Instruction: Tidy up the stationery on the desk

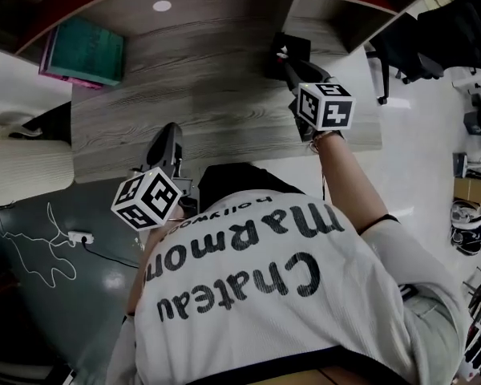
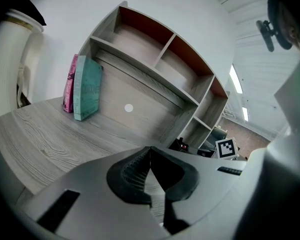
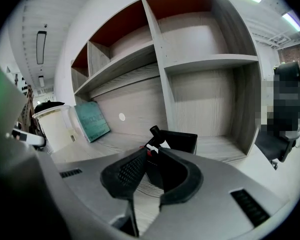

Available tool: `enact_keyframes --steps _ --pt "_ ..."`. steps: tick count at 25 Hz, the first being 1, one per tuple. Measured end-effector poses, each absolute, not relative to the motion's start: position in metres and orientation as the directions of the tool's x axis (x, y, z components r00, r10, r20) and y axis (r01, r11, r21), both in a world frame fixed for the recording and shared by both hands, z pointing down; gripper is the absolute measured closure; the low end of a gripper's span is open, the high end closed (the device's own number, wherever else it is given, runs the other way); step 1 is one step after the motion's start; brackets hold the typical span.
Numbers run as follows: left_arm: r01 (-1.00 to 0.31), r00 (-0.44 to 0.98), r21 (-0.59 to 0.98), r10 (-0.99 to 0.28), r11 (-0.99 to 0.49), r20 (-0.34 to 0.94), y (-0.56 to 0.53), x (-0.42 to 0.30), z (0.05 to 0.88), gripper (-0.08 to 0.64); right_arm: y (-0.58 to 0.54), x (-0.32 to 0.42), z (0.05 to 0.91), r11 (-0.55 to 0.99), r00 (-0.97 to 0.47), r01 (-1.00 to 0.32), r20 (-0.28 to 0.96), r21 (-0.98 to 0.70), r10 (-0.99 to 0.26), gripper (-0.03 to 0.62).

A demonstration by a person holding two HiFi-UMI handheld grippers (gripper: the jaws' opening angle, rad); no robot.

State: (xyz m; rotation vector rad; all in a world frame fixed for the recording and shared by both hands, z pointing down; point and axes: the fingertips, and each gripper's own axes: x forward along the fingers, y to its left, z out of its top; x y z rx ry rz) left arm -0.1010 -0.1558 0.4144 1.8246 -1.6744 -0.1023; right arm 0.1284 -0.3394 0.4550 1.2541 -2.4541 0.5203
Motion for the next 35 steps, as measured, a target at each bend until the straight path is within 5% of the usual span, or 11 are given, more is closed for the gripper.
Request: enact_keyframes --steps 23,35 --pt "-0.874 0.155 0.487 -0.944 0.006 0.290 -0.131 -0.152 0.376 0.545 -0.323 0.138 0.425 0.454 -0.481 -0.874 0.430 -0.172 -0.764 0.488" --pt "-0.858 0.278 0.500 -0.926 -0.121 0.253 -0.103 -0.135 0.363 0.545 -0.220 0.102 0.423 0.430 -0.519 -0.855 0.466 -0.291 -0.716 0.550"
